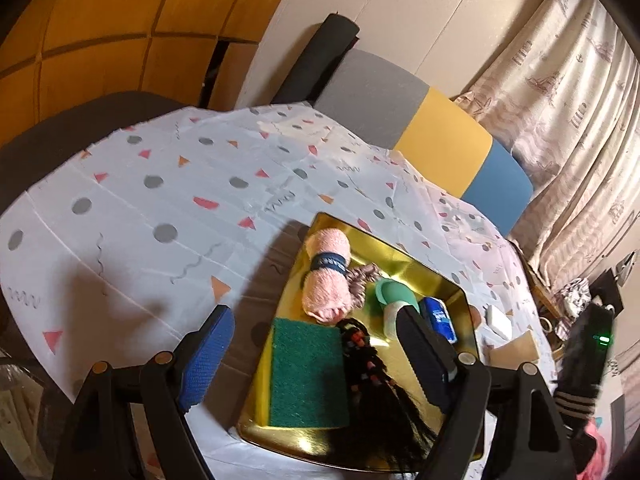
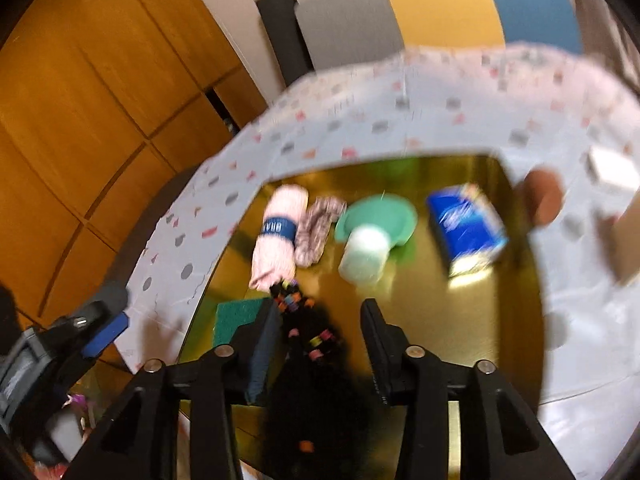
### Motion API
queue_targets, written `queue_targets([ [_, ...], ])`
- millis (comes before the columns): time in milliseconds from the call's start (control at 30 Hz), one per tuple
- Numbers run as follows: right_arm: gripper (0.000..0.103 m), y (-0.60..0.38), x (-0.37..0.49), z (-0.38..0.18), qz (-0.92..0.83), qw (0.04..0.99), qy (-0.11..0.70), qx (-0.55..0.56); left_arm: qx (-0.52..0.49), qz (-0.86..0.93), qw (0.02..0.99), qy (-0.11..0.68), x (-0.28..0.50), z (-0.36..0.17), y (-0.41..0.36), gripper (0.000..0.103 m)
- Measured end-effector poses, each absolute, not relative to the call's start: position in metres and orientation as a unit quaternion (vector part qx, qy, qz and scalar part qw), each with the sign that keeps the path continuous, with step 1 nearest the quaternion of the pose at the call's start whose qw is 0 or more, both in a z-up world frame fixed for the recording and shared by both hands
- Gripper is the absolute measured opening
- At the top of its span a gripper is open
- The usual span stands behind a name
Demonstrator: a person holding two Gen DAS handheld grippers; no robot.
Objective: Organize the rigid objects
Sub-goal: 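Grasp the cream cloth with the left tool while the right tool approaches the black scrunchie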
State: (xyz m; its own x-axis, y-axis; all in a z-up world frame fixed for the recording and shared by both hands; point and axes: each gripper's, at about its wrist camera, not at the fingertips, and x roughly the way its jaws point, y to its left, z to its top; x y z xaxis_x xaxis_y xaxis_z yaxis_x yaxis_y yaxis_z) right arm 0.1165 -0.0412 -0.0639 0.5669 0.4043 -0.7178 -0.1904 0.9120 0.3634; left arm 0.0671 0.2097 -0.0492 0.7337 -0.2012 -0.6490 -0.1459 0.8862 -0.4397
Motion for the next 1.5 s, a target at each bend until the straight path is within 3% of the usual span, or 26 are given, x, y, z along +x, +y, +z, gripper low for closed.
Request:
queue_targets([
  [67, 0.055, -0.046, 0.109, -0.052, 0.16, 0.892, 0.411, 0.1, -0.238, -0.021, 0.899, 0.367, 0.067, -0.051, 0.205, 0.084],
  [300, 0.056, -0.073, 0.088, -0.039, 0.135, 0.912, 0.382, 0.059, -0.216, -0.06, 0.9, 0.373, 0.065, -0.052, 0.177, 0.084],
  [600, 0.056, -0.146, 0.067, -0.072, 0.075, 0.905, 0.413, 0.07, -0.184, -0.148, 0.895, 0.379, 0.058, -0.057, 0.121, 0.084],
  [933, 0.056, -0.258, 0.046, -0.112, -0.024, 0.887, 0.446, 0.116, -0.134, -0.237, 0.876, 0.397, 0.048, -0.053, 0.041, 0.084],
  [1500, 0.06, -0.37, 0.013, -0.127, -0.091, 0.881, 0.41, 0.217, 0.016, -0.308, 0.844, 0.438, 0.097, -0.052, -0.155, 0.084],
])
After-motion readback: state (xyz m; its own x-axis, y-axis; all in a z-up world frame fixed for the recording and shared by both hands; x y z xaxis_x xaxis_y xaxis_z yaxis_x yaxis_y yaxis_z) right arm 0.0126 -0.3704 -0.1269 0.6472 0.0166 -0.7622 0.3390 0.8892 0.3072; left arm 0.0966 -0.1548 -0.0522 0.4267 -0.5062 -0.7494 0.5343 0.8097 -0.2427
